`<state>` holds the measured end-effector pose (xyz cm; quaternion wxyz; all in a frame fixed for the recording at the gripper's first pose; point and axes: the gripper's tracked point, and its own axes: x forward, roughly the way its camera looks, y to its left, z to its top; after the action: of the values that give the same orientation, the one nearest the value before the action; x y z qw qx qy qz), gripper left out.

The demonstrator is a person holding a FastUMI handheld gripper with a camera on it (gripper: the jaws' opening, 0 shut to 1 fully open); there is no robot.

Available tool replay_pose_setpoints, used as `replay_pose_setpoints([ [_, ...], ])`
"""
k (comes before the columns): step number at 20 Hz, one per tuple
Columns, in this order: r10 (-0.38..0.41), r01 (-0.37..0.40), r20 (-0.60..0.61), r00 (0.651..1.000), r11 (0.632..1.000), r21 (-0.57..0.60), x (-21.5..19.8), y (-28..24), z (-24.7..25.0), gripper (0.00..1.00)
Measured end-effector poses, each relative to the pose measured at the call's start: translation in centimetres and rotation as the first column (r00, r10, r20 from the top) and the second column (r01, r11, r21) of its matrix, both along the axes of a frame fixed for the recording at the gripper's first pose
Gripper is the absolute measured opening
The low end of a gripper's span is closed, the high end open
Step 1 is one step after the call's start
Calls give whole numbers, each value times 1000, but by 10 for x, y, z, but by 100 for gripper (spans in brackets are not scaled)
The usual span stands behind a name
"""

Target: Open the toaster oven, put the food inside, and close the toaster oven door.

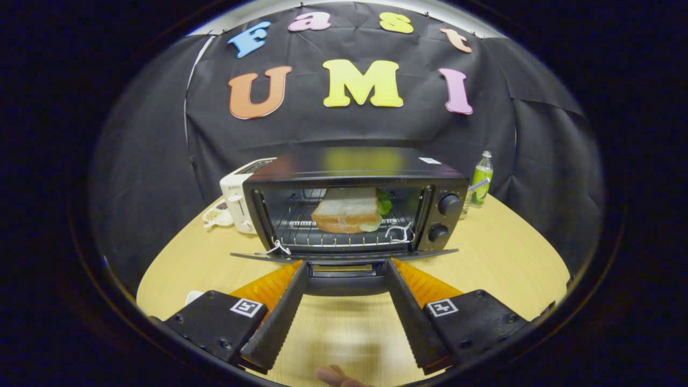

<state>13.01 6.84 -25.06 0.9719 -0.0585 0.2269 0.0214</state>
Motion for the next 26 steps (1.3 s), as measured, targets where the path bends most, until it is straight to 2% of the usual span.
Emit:
replay_pose_setpoints([
  [6,11,-15,78,997,998,56,24,5,24,96],
  [12,18,-29,67,998,985,168,33,11,36,95],
  [16,15,-30,105,994,989,144,33,13,58,95],
  [21,23,-44,237,971,996,80,-16,18,118,95],
  [26,-13,-2,359,933,999,40,-71,6,181,95],
])
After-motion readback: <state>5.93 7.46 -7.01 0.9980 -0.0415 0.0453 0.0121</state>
